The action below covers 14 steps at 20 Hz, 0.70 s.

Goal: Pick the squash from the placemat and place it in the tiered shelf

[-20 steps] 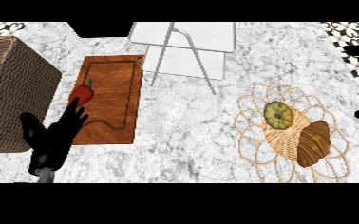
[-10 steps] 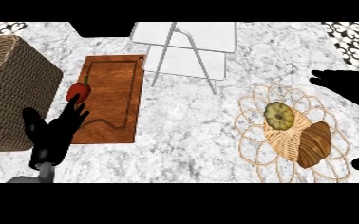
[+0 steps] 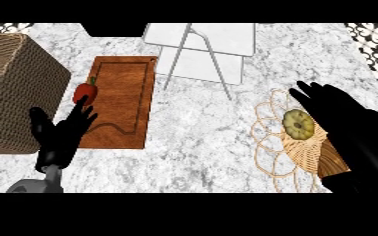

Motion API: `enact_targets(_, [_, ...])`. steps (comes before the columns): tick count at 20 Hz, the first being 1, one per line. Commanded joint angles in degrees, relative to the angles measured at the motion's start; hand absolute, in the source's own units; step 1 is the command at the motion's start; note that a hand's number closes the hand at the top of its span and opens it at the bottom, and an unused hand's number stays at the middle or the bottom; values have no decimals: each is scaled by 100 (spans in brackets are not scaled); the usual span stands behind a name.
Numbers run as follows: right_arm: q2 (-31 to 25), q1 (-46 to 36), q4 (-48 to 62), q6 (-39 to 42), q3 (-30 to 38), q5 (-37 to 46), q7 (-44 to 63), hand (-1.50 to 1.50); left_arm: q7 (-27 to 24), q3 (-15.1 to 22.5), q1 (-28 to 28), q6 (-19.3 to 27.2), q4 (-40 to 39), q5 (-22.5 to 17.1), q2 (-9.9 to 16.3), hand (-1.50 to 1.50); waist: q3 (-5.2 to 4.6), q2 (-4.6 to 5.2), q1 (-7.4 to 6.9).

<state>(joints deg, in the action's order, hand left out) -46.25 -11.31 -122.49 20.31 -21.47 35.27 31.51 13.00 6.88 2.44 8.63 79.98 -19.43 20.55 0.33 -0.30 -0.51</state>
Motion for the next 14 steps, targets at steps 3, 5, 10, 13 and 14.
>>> enact_targets(3, [865,-201,653,-32,-1028,1361,837,-150,13,166,-116,128,-219,200,-323,0,-36,39,-3])
enact_targets(5, [1017,-447,958,268,-869,1252,866,-150,92,-49,338,-89,-626,143,-179,0,-38,47,35])
enact_targets(10, [1437,-416,1446,247,-1443,2029,962,-150,4,-29,23,-65,-412,234,-306,0,-34,38,14])
enact_targets(13, [1276,-148,1070,546,-1317,2205,1252,-150,-213,-164,-47,-203,-580,244,-276,0,-36,29,65])
enact_targets(14, [1558,-417,1615,281,-1274,2361,1121,-150,160,-270,219,-319,-550,123,-129,0,-34,38,37])
